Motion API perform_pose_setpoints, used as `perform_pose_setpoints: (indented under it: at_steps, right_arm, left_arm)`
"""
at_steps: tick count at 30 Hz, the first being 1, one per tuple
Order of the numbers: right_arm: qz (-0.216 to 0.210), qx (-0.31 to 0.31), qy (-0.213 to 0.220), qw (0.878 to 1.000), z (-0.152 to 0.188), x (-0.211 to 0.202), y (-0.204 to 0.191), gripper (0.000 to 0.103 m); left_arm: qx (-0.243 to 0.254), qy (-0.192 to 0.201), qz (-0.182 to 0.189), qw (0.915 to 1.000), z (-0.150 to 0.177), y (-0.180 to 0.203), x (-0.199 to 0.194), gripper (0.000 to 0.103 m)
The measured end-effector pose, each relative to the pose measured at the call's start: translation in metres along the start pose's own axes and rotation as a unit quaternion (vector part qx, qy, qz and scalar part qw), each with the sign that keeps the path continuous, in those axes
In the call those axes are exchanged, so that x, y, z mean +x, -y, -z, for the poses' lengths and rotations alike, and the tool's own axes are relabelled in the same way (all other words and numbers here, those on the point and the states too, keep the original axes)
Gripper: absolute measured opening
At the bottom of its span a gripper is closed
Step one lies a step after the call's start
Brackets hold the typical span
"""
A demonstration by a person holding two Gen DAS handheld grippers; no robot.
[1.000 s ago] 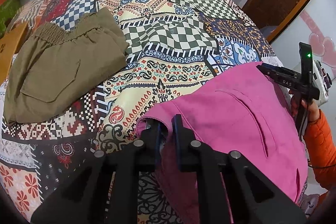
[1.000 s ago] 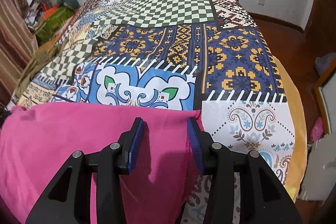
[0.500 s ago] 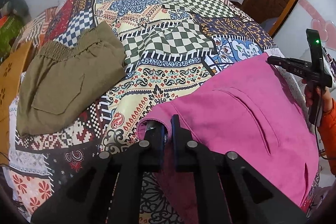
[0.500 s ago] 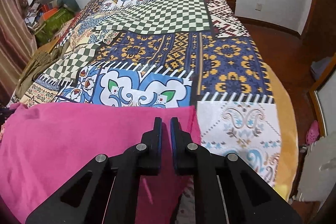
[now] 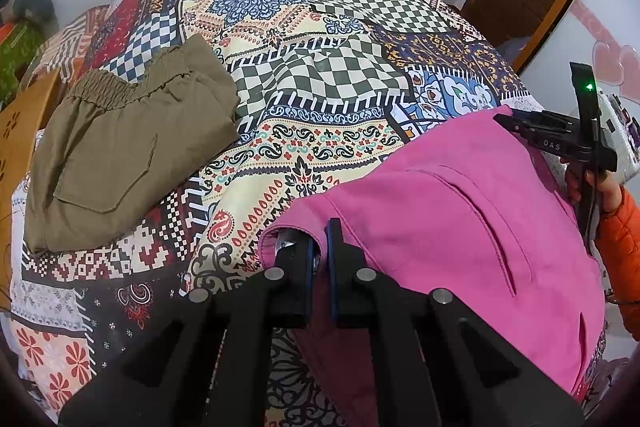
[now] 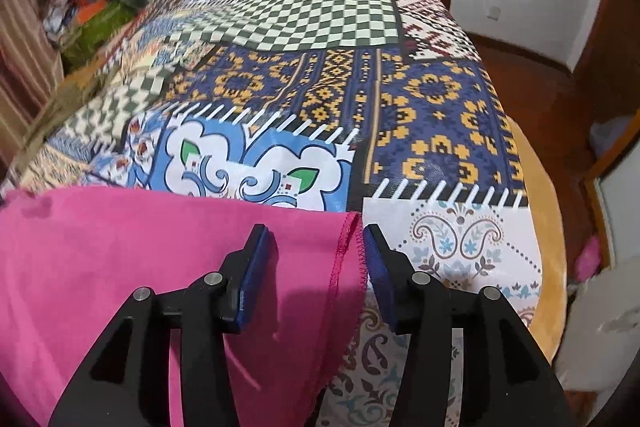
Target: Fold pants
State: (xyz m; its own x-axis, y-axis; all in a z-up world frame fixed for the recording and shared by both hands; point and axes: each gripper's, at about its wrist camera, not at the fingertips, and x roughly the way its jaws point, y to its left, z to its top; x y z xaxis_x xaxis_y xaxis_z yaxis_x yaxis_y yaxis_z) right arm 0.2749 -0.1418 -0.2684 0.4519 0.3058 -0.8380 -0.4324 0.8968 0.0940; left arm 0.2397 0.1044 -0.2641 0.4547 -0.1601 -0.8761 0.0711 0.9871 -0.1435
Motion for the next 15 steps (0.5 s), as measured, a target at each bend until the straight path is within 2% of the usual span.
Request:
perform_pose_setpoints:
  at_steps: [1, 3, 7, 9, 11, 15]
  right_arm:
    - [-0.004, 0.0, 0.001, 1.0, 0.0, 0.001, -0.001, 0.022]
    - [0.003, 0.003, 0.002, 1.0, -0.002, 0.001, 0.0, 0.009]
    - [0.006, 0.01, 0.02, 1.0, -0.001, -0.006, 0.003, 0.005]
    - [0.024, 0.003, 0.035, 0.999, 0.001, -0.012, 0.002, 0.004]
    - [0.045, -0.005, 0.05, 0.998, 0.001, -0.019, -0.002, 0.003]
    - [0.055, -0.005, 0.062, 0.997, -0.001, -0.023, 0.0, 0.003]
  left_arm:
    - [0.0, 0.001, 0.002, 1.0, 0.0, 0.0, -0.001, 0.005]
    - [-0.002, 0.003, 0.005, 1.0, -0.001, -0.001, -0.002, 0.005]
    - [-0.006, 0.022, 0.004, 0.9997, -0.001, -0.004, -0.012, 0.004]
    - [0.005, 0.033, -0.006, 0.9994, 0.0, -0.002, -0.018, 0.003]
    - [0.011, 0.035, -0.014, 0.9992, 0.0, 0.0, -0.019, 0.003]
    - [0.023, 0.034, -0.034, 0.9986, 0.002, 0.001, -0.02, 0.003]
